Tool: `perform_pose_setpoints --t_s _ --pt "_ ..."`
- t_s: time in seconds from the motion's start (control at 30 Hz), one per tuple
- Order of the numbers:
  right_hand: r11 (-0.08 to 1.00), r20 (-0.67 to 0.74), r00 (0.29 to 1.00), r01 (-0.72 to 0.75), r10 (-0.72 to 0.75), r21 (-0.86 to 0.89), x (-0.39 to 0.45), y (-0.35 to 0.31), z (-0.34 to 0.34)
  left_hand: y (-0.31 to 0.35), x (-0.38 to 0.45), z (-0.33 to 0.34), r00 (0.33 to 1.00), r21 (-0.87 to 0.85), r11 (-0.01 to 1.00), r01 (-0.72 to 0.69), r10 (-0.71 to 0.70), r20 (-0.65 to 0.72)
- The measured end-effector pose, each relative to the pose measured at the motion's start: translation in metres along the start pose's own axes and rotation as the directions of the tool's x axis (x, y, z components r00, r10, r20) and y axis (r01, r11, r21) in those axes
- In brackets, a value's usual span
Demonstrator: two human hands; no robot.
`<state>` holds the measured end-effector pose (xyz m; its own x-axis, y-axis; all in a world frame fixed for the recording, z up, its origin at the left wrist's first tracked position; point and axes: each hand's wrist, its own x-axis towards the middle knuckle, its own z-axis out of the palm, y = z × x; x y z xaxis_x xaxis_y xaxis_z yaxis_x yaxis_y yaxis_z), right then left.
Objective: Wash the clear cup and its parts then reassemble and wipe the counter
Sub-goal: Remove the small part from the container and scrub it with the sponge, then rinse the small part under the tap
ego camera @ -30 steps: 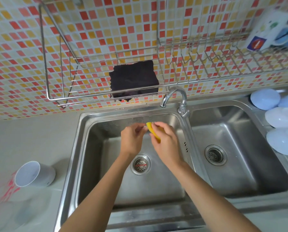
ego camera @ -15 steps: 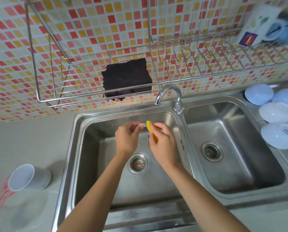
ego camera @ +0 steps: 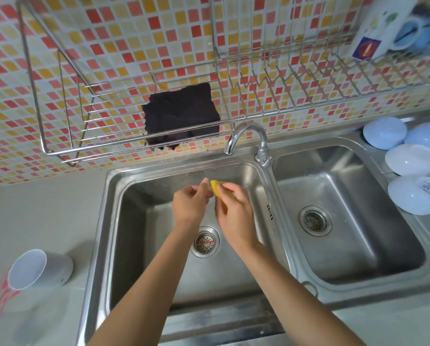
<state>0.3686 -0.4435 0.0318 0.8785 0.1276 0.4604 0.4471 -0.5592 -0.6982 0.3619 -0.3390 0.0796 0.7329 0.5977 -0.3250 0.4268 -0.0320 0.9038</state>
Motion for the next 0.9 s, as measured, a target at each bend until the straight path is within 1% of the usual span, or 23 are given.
perform_pose_setpoints --t_s 0.03,0.07,0.13,0.17,0.23,0.27,0.33,0.4,0.43,0.5,0.6,0.73,0.83,0.9 --pt "0.999 0.010 0.999 0.039 -0.039 -0.005 -0.002 0.001 -0.001 0.001 0.000 0.000 1.000 0.017 1.000 0.010 -0.010 -0.005" --pt "1.000 0.003 1.000 0.031 -0.031 0.000 -0.002 0.003 -0.002 0.002 0.000 0.000 1.000 0.022 1.000 0.017 -0.017 -0.005" --pt "0.999 -0.017 0.999 -0.048 0.048 0.020 0.001 0.010 -0.004 0.003 0.001 0.001 1.000 0.033 0.999 0.017 -0.017 -0.010" --pt "0.998 0.000 0.998 -0.056 0.056 0.014 0.002 0.013 -0.004 0.004 0.001 0.002 1.000 0.050 0.999 0.007 -0.007 -0.015" --pt "0.999 0.046 0.998 -0.031 0.031 -0.007 0.004 0.019 -0.007 0.004 0.005 0.005 0.999 0.099 0.994 -0.045 0.047 -0.014" --pt "0.998 0.036 0.997 -0.061 0.061 -0.002 0.007 0.024 -0.011 0.005 0.007 0.006 0.996 0.134 0.987 -0.086 0.087 -0.003" --pt "0.977 -0.059 0.975 -0.213 0.213 0.018 0.021 0.041 -0.022 0.009 0.010 0.008 0.982 0.214 0.959 -0.186 0.183 0.036" --pt "0.922 -0.148 0.911 -0.386 0.384 0.017 0.040 0.061 -0.033 0.016 0.012 0.011 0.955 0.263 0.918 -0.296 0.282 0.092" --pt "0.894 -0.143 0.884 -0.447 0.445 0.017 0.049 0.069 -0.037 0.020 0.013 0.013 0.937 0.281 0.895 -0.348 0.326 0.121" --pt "0.865 -0.053 0.863 -0.502 0.502 0.004 0.064 0.076 -0.040 0.026 0.013 0.018 0.906 0.293 0.858 -0.422 0.385 0.176" --pt "0.874 0.043 0.874 -0.481 0.485 -0.074 0.077 0.080 -0.036 0.033 0.014 0.026 0.881 0.260 0.845 -0.467 0.419 0.221" --pt "0.882 0.045 0.883 -0.463 0.468 -0.092 0.079 0.077 -0.032 0.038 0.015 0.029 0.855 0.249 0.822 -0.512 0.460 0.237" --pt "0.917 0.081 0.916 -0.386 0.394 -0.102 0.077 0.076 -0.028 0.036 0.018 0.029 0.844 0.256 0.808 -0.531 0.478 0.242" --pt "0.925 0.094 0.923 -0.363 0.374 -0.115 0.077 0.078 -0.026 0.036 0.019 0.029 0.840 0.260 0.802 -0.538 0.485 0.245"
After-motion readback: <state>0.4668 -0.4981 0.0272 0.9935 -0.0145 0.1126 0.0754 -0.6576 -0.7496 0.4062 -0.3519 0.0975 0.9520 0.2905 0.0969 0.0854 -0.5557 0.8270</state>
